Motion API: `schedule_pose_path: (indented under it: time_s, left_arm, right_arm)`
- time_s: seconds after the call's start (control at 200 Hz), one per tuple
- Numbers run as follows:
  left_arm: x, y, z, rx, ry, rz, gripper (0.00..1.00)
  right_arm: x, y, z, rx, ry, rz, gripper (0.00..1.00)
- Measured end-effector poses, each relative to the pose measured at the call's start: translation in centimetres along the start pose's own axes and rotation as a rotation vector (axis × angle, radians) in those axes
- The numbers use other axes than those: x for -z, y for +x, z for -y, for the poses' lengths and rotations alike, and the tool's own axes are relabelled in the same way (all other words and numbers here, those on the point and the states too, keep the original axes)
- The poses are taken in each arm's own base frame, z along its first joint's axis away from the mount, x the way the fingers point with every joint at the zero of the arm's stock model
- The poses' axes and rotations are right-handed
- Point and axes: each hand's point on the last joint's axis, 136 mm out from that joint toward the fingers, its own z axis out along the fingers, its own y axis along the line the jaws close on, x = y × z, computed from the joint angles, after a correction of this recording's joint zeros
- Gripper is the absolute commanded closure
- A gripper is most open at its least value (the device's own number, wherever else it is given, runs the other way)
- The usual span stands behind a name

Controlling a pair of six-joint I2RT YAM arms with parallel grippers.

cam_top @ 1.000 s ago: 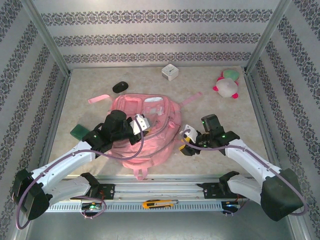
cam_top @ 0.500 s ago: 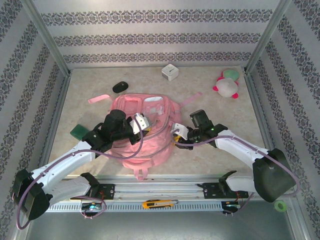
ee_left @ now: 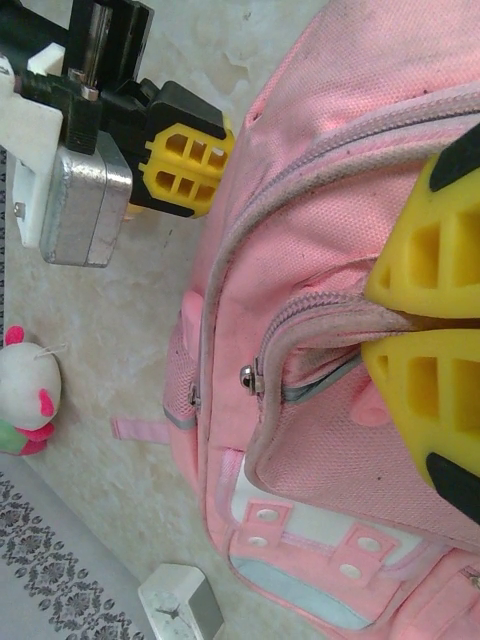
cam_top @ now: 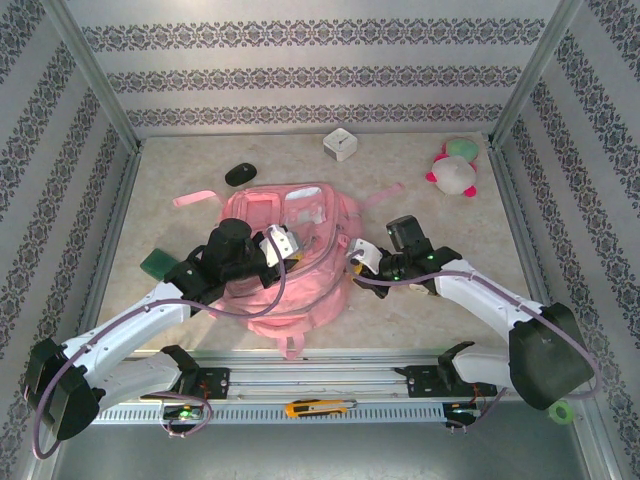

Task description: Pack the student bag

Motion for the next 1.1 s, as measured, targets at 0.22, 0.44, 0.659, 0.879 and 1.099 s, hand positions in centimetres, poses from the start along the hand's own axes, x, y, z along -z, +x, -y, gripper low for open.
schedule_pose_path:
  time_s: [0.22,0.44,0.659,0.879,1.099]
  left_arm:
    - [-0.1,0.3,0.2,0.005,0.008,-0.005,1.00]
    - [-0.1,0.4,0.3,0.007,0.010,-0.005,1.00]
    - [0.2,0.1,0.2,0.003,0.003,0.003,1.00]
    - [0.8,0.1,0.5,-0.008,0.013,0.004,1.00]
    - [1.1,0.2,1.1,-0.008,0.045,0.002,1.00]
  right_arm:
    - [-0.5,-0.7,-0.8,0.021,-0.030,0.004,0.75]
    - [-0.9,-1.3,-0.7,0.009,-0.050,0.013,0.98]
    - [-0.6,-1.1,0.1,-0.014,-0.014,-0.009,1.00]
    - [1.9,1.2,5.6,-0.121,0.202,-0.054,1.00]
    - [2.2,1.6,8.1,-0.170,0.251,-0.064,0.96]
